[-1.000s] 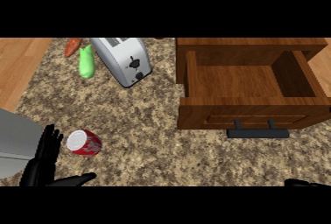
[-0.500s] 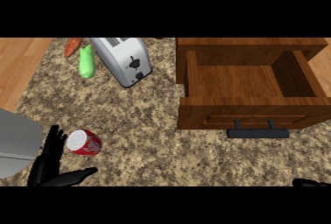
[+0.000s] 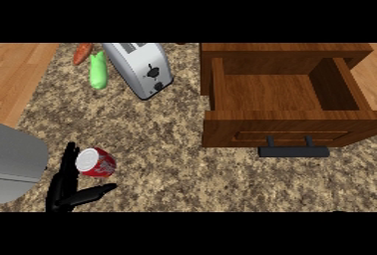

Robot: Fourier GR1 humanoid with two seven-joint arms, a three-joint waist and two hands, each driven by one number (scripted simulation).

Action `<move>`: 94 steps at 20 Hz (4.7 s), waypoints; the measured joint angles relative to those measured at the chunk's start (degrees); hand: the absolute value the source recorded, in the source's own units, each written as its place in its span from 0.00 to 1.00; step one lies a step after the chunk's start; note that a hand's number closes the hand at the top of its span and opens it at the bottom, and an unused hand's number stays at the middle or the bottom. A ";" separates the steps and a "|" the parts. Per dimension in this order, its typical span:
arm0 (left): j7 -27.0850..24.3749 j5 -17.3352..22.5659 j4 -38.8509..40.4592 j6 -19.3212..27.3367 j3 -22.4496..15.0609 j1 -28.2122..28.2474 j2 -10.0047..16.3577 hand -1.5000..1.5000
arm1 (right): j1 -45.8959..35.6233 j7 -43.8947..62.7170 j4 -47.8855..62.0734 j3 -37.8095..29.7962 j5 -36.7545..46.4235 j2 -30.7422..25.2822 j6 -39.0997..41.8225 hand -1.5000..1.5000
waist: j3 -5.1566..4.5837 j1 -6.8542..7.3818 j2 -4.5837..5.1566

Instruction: Pick up the can, place it into the drawer and close the drawer

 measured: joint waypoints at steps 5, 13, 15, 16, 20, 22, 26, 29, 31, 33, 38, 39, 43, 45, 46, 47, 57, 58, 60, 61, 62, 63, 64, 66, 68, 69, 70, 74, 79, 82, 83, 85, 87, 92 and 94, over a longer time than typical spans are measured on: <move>-3.22 0.43 6.69 0.30 0.08 -4.10 1.49 0.00 | -0.57 0.55 0.00 -1.86 -1.46 -0.69 0.97 0.00 | 0.02 -0.03 0.01; -8.11 0.11 19.02 -3.25 -0.41 -12.48 4.42 0.00 | -3.59 0.57 2.12 -2.62 -1.22 -1.55 0.96 0.00 | 0.05 -0.11 0.01; -8.57 0.46 20.47 -5.26 -0.55 -13.37 5.35 1.00 | -3.37 0.31 2.40 -2.75 -1.09 -1.45 1.11 0.00 | 0.04 -0.11 0.03; -8.93 0.38 21.78 -5.32 -0.67 -14.61 5.17 1.00 | -3.12 -0.04 2.34 -2.47 -0.86 -1.14 1.22 0.00 | 0.05 -0.17 0.03; -8.83 0.86 22.21 -7.98 -1.66 -15.97 5.09 1.00 | -4.21 2.37 0.91 -2.33 -0.46 -1.46 0.34 0.00 | 0.05 -0.12 0.01; -9.46 1.17 22.11 -8.68 -2.09 -16.35 4.48 1.00 | -3.48 2.12 0.66 -3.64 -1.76 -1.85 1.07 0.00 | 0.07 -0.14 -0.03; -10.67 1.41 24.88 -9.09 -2.37 -19.22 3.99 1.00 | -4.02 1.79 0.82 -4.04 -1.46 -1.87 0.92 0.00 | 0.02 -0.22 0.03; -10.99 1.43 25.03 -8.42 -2.98 -20.72 2.84 1.00 | -3.99 2.16 0.18 -4.46 -1.81 -2.05 1.10 0.00 | 0.01 -0.20 0.03; -10.16 1.48 25.66 -6.14 -2.96 -23.33 1.40 1.00 | -2.91 1.22 0.04 -3.53 -0.69 -1.19 1.41 0.00 | 0.01 -0.33 0.07; -9.82 1.65 27.54 -4.31 -2.57 -26.60 0.24 1.00 | -3.74 1.70 0.59 -4.43 -1.45 -1.87 1.40 0.00 | 0.00 -0.51 0.14; -9.48 2.50 30.18 -0.98 -1.70 -32.53 -2.06 1.00 | -4.16 2.56 -0.73 -2.30 1.02 -0.87 0.37 0.00 | -0.02 -0.57 0.18; -8.49 2.66 28.86 -0.76 -2.08 -32.81 -2.48 1.00 | -4.01 2.33 -0.50 -2.58 0.94 -0.85 0.40 0.00 | -0.01 -0.42 0.12; -4.62 2.98 26.43 0.49 -3.11 -35.78 -3.54 1.00 | -3.50 1.56 -0.68 -3.20 0.81 -0.72 0.56 0.00 | 0.02 -0.30 0.04; -1.05 2.93 23.71 1.28 -4.09 -37.31 -4.02 1.00 | -3.30 1.84 -0.94 -4.17 0.15 -1.23 0.78 0.00 | 0.03 -0.10 -0.09; 0.17 2.79 22.12 1.94 -4.83 -37.71 -4.41 1.00 | -3.27 1.72 -0.74 -4.56 0.04 -1.46 0.92 0.00 | 0.05 -0.02 -0.13; 2.07 2.76 20.54 2.43 -5.31 -38.74 -4.55 1.00 | -2.90 1.27 -0.74 -4.32 0.53 -1.16 0.95 0.00 | 0.05 0.08 -0.17; 19.94 7.38 4.50 9.99 -15.94 -44.69 -5.76 1.00 | -2.88 2.10 -2.03 -4.80 0.22 -1.27 1.02 0.00 | 0.06 -0.01 -0.28; 21.34 8.34 3.85 11.28 -17.19 -45.64 -5.78 1.00 | -3.52 1.93 -1.28 -4.89 0.31 -1.53 1.01 0.00 | 0.05 -0.10 -0.24; 24.04 8.81 2.44 13.00 -18.27 -47.97 -5.82 1.00 | -4.21 1.62 -0.04 -6.02 -0.56 -2.43 1.44 0.00 | 0.05 -0.17 -0.17; 25.46 8.72 1.57 13.91 -18.95 -48.93 -5.84 1.00 | -4.74 1.44 0.99 -6.58 -0.66 -2.79 1.37 0.00 | 0.05 -0.15 -0.16; 27.17 8.57 0.67 14.62 -19.11 -50.36 -5.85 1.00 | -4.84 1.51 1.01 -6.25 -0.19 -2.63 1.19 0.00 | 0.06 -0.12 -0.14; 29.13 8.34 0.02 15.22 -19.17 -52.17 -5.65 1.00 | -5.34 1.95 1.09 -6.53 -0.47 -3.04 1.15 0.00 | 0.06 -0.11 -0.14; 30.43 8.50 -0.20 16.19 -19.98 -53.50 -5.69 1.00 | -5.70 2.33 1.15 -6.31 -0.34 -3.01 0.95 0.00 | 0.06 -0.19 -0.13; 32.67 8.24 0.49 17.62 -20.10 -57.16 -5.76 1.00 | -6.14 2.92 0.37 -5.16 0.66 -2.45 0.30 0.00 | 0.06 -0.35 -0.06; 35.58 8.25 0.57 19.06 -20.66 -60.17 -5.81 1.00 | -5.57 2.77 -0.02 -5.44 0.52 -2.42 0.49 0.00 | 0.05 -0.47 -0.05; 36.76 8.48 0.61 19.87 -21.17 -61.44 -5.82 1.00 | -5.38 3.31 -0.79 -5.37 0.46 -2.44 0.47 0.00 | 0.06 -0.55 -0.05; 37.39 8.63 1.13 20.36 -21.47 -62.81 -5.84 1.00 | -5.90 3.98 -0.86 -4.64 1.39 -2.21 -0.12 0.00 | 0.06 -0.57 -0.02; 39.22 9.59 5.85 22.18 -21.87 -69.27 -5.86 1.00 | -5.86 3.38 -0.55 -4.53 1.30 -1.79 -0.15 0.00 | 0.07 -1.12 0.15; 39.60 11.78 12.85 24.68 -23.65 -76.41 -5.88 1.00 | -6.72 3.25 -0.53 -4.46 0.89 -1.98 -0.12 0.00 | 0.09 -1.81 0.32; 39.10 13.94 17.07 25.65 -25.06 -79.90 -5.89 1.00 | -7.76 3.82 -0.43 -3.88 1.32 -2.19 -0.38 0.00 | 0.11 -2.33 0.47; 39.15 14.51 18.09 26.02 -25.68 -80.86 -5.88 1.00 | -7.77 4.91 -1.56 -3.70 1.19 -2.18 -0.63 0.00 | 0.11 -2.48 0.47; 38.76 15.74 20.55 26.77 -26.83 -82.95 -5.88 1.00 | -8.79 4.93 -0.89 -3.85 1.18 -2.44 -0.91 0.00 | 0.12 -2.85 0.59; 38.72 16.85 22.74 27.41 -27.86 -84.81 -5.89 1.00 | -8.95 4.43 -0.09 -4.07 0.80 -2.80 -0.43 0.00 | 0.13 -3.11 0.65; 37.10 19.72 26.99 29.41 -31.02 -87.45 -5.88 1.00 | -10.19 5.36 -0.66 -2.71 1.77 -2.83 -0.88 0.00 | 0.18 -4.25 0.95; 36.83 20.40 28.69 30.71 -31.87 -88.74 -5.88 0.00 | -10.93 5.33 0.02 -2.22 2.34 -2.97 -0.95 0.00 | 0.20 -4.48 1.08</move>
